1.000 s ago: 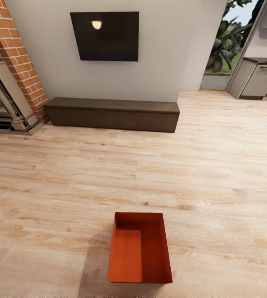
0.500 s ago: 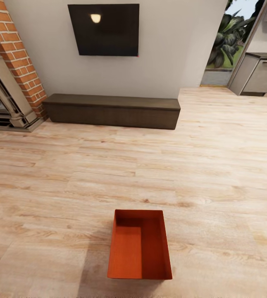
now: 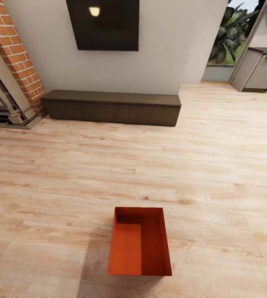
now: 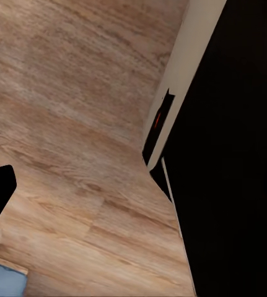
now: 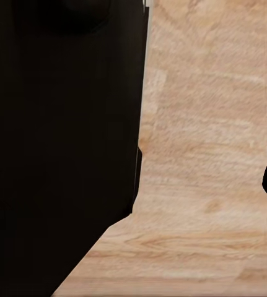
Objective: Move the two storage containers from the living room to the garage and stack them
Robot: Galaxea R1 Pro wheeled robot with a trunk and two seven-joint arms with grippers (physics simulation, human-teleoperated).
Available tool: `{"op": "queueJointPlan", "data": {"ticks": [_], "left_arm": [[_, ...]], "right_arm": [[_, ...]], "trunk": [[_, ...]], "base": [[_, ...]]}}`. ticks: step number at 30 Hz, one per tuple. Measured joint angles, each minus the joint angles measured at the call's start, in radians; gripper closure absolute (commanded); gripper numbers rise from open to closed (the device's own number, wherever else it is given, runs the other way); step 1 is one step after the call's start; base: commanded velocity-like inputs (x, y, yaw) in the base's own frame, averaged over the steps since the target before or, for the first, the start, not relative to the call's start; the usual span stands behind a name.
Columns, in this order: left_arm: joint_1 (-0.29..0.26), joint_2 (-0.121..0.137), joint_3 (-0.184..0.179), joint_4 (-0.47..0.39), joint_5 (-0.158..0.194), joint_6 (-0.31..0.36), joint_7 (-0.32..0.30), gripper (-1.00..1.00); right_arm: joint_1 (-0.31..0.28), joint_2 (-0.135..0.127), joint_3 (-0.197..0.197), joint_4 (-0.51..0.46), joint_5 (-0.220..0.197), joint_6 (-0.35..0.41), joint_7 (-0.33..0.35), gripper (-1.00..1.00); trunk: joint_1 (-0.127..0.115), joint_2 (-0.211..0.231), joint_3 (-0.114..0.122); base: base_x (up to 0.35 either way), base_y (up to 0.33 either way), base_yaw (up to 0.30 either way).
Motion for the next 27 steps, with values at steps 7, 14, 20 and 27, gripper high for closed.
{"op": "queueJointPlan", "data": {"ticks": [7, 14, 20, 27], "left_arm": [[0.000, -0.011, 0.000, 0.001, 0.000, 0.000, 0.000, -1.00], [0.000, -0.013, 0.001, 0.001, 0.001, 0.000, 0.000, -1.00], [0.000, -0.022, 0.001, 0.005, 0.003, -0.001, 0.000, -1.00], [0.000, -0.025, 0.000, 0.006, 0.003, -0.001, 0.001, -1.00]], "right_arm": [[0.000, 0.000, 0.000, 0.000, 0.000, 0.000, 0.000, -1.00], [0.000, -0.001, 0.000, 0.000, 0.000, 0.000, -0.001, -1.00], [0.000, -0.001, 0.000, 0.000, 0.001, 0.000, 0.001, -1.00], [0.000, 0.000, 0.000, 0.000, 0.003, 0.000, 0.002, -1.00]], "trunk": [[0.000, 0.000, -0.011], [0.000, 0.000, -0.019], [0.000, 0.000, -0.020], [0.000, 0.000, -0.020]], "base": [[0.000, 0.000, 0.000], [0.000, 0.000, 0.000], [0.000, 0.000, 0.000], [0.000, -0.016, 0.000]]}}
